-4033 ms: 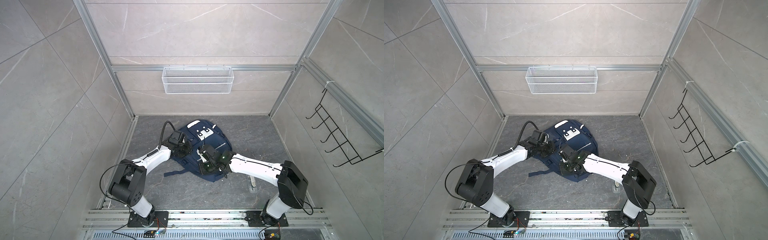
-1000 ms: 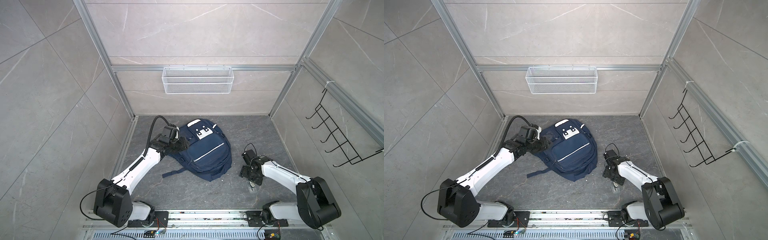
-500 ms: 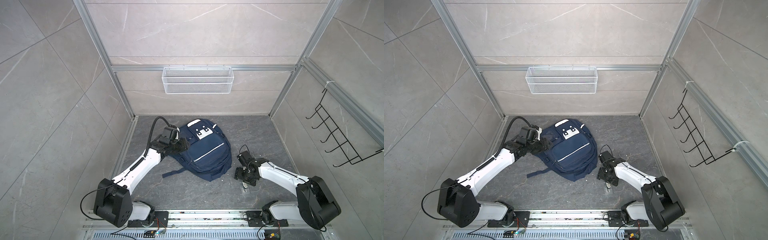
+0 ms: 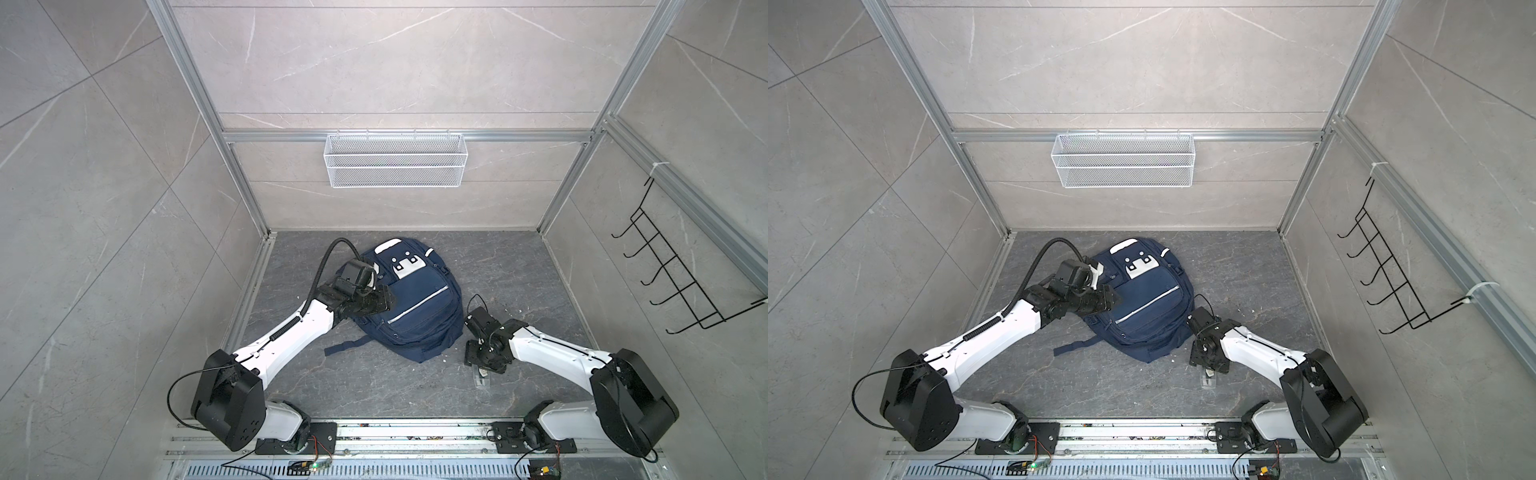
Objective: Pack the student bag
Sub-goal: 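Close the right gripper on the clear M&G pencil case on the floor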
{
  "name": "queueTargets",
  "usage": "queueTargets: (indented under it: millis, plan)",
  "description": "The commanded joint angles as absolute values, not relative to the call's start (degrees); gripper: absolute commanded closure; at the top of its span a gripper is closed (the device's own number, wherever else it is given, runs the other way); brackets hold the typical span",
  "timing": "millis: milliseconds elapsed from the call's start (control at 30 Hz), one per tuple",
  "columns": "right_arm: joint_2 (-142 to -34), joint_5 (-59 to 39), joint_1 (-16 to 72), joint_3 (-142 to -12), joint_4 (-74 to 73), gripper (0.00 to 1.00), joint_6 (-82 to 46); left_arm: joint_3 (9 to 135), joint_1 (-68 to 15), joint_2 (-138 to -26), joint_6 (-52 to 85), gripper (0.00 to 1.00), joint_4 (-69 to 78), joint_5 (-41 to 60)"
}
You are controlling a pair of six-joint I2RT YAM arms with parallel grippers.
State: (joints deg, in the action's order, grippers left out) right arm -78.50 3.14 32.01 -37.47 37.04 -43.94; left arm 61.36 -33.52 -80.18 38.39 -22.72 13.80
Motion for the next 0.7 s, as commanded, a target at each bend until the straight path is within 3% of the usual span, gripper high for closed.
queueTargets:
  millis: [0, 400, 667]
  plan:
    - [-80.1, -1.2, 34.1, -37.1, 38.0, 0.37, -43.8, 63.0, -34.0, -80.8, 37.4, 0.54, -22.2, 14.3]
    - [-76.9, -4.1, 35.5, -35.0, 34.8, 0.43, -45.1, 64.9, -35.2, -82.6, 37.1, 0.54, -22.3, 15.1]
    - [-74.2, -4.7, 35.5, -32.4, 31.2, 0.42, -47.2, 65.3, -35.9, -83.7, 37.1, 0.54, -22.3, 16.0]
